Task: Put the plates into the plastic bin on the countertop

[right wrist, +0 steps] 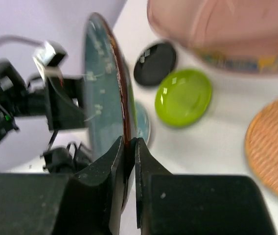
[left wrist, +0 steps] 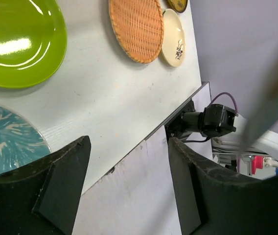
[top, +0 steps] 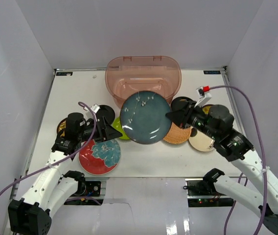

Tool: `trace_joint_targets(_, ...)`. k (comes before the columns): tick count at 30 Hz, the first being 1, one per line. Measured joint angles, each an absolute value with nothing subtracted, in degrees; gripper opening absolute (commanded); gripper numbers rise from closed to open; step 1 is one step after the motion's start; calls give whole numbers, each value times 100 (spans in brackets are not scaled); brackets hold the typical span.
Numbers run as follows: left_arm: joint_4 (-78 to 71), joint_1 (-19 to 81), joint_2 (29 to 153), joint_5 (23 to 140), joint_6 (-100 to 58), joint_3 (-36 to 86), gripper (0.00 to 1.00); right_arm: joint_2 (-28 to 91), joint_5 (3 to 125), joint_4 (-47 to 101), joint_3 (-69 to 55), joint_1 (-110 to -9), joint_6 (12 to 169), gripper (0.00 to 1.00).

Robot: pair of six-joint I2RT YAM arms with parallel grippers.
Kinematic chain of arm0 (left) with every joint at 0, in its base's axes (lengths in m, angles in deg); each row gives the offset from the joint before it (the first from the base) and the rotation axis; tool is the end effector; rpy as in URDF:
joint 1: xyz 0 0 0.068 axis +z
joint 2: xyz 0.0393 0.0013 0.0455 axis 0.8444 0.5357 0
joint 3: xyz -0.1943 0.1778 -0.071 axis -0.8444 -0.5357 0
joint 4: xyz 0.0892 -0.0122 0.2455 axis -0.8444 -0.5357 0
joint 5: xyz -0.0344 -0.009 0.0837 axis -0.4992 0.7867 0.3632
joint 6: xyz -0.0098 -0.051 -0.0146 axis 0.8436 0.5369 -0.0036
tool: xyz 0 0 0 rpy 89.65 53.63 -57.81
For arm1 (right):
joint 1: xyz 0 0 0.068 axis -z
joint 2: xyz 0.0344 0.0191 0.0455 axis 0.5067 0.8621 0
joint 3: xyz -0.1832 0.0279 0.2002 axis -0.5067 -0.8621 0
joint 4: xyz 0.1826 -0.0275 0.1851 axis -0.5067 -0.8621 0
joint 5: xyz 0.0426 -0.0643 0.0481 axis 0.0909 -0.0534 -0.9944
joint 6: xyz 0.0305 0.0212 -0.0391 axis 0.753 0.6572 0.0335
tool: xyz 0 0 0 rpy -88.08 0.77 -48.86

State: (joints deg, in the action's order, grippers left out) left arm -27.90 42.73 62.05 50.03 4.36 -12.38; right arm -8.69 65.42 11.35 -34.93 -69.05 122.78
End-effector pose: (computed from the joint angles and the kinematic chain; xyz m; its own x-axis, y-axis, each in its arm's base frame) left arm 0.1629 -0.0669 0.2585 -0.8546 -0.2483 -0.4562 0.2512 0.5712 -0.7814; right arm 0.1252 0.1048 0.3589 -0.5373 0.3768 -0.7545 -0.4671 0.6119 0.6383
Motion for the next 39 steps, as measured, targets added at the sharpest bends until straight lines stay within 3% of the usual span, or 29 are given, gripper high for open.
trace_joint_targets(5,-2266,4188,5960,5051,993,-1940,65,305,6645,1454,-1681,-6503,11712,8)
trace_joint_targets(12,-1704,3108,6460,5635,1612,-2279,64,2711,5644,2540,-164,-4989,11889,8)
trace_joint_targets(20,-902,1801,7621,6717,1957,-1931,67,5786,5593,2212,1781,-4700,11740,8)
trace_joint_targets(31,322,798,9693,7928,2200,-1098,73,7373,5665,1642,1993,-4855,11285,8)
trace_joint_targets(32,436,761,9881,8006,2217,-1009,73,7439,5692,1609,1993,-4884,11244,11)
trace_joint_targets(34,650,693,10239,8111,2224,-849,73,7548,5810,1504,1989,-4945,11176,35)
trace_joint_targets(35,720,654,10427,8181,2222,-764,73,7568,5792,1498,1980,-4971,11185,53)
trace_joint_targets(39,961,549,11015,8371,2224,-491,74,7552,5980,1559,1982,-5089,11067,81)
